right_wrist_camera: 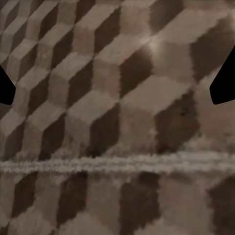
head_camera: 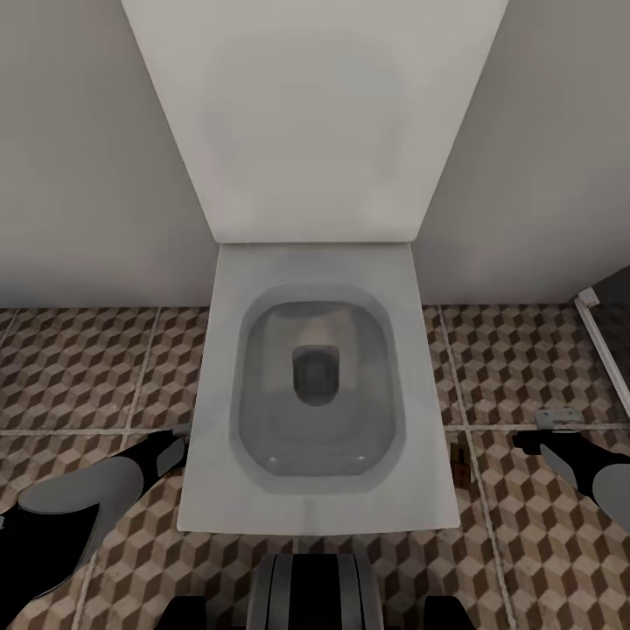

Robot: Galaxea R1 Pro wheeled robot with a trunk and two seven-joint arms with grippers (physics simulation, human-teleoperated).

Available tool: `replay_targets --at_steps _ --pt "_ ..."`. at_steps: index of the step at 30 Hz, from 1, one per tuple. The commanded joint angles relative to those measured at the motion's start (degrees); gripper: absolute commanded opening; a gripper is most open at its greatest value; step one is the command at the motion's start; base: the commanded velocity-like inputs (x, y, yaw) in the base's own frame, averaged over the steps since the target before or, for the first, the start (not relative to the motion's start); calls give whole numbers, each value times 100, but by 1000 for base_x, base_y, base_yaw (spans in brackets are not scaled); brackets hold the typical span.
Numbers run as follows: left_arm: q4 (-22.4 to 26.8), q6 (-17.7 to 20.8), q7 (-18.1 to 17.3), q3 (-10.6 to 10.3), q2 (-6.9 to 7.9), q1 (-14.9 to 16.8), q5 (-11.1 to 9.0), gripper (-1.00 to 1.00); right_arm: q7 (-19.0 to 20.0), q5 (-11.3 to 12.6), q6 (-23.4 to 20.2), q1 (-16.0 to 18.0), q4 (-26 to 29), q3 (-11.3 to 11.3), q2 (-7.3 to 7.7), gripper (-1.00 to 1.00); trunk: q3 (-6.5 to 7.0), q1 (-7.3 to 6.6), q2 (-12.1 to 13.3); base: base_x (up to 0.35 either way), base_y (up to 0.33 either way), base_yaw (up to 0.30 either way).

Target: Take the four mousetraps from the cabinet in the bathroom and place them on the bathroom floor. Make sure all four end up on the same floor surface, and ensure that at least two of them are either under or directly next to the same bathroom sink.

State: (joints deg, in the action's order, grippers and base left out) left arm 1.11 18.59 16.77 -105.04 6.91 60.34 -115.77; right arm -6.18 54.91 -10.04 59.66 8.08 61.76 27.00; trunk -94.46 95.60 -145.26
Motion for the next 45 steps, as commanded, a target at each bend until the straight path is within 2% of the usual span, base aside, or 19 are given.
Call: replay_targets --at_steps 1,45 --pt "12 13 28 -49 3 4 -50 100 -43 44 -31 2 23 47 7 100 -3 -1 -1 0 0 0" --pt "12 13 28 -51 12 4 -50 100 -41 45 -33 2 19 47 7 100 -3 -1 -1 0 0 0"
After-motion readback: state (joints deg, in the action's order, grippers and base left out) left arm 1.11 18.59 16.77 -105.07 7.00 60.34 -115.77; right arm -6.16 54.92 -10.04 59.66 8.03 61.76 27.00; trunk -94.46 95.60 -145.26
